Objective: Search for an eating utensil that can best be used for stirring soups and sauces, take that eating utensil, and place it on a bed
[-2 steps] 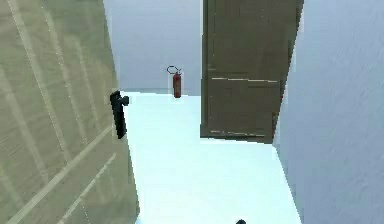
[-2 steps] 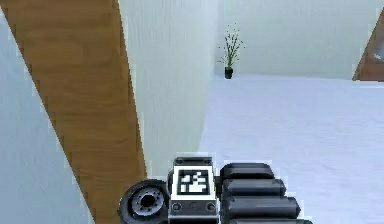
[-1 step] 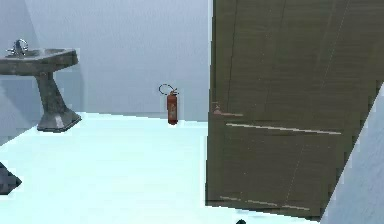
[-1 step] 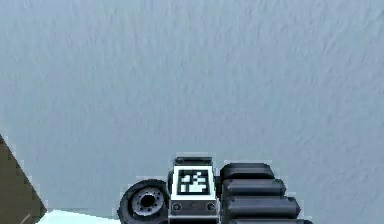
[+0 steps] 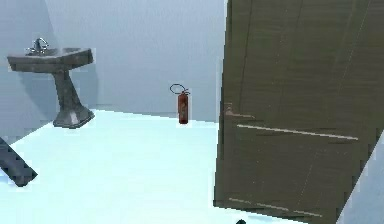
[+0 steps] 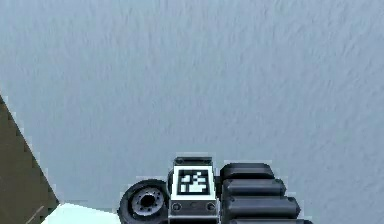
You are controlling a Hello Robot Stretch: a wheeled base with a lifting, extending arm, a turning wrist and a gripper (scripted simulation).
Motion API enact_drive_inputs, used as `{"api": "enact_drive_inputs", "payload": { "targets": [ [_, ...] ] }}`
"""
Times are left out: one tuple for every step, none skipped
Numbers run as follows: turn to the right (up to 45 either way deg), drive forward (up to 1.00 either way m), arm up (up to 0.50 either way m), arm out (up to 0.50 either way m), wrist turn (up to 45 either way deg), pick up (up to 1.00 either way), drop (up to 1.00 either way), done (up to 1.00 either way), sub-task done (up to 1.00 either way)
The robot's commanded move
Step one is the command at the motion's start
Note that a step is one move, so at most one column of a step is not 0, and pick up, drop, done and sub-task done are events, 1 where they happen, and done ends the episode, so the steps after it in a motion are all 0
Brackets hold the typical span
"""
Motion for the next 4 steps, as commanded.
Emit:
{"api": "enact_drive_inputs", "payload": {
  "targets": [
    [0.0, 0.15, 0.00, 0.00, 0.0, 0.00, 0.00, 0.00, 0.00],
    [-21.0, 0.00, 0.00, 0.00, 0.0, 0.00, 0.00, 0.00, 0.00],
    [0.0, 0.95, 0.00, 0.00, 0.0, 0.00, 0.00, 0.00, 0.00],
    [33.0, 0.00, 0.00, 0.00, 0.0, 0.00, 0.00, 0.00, 0.00]
  ]
}}
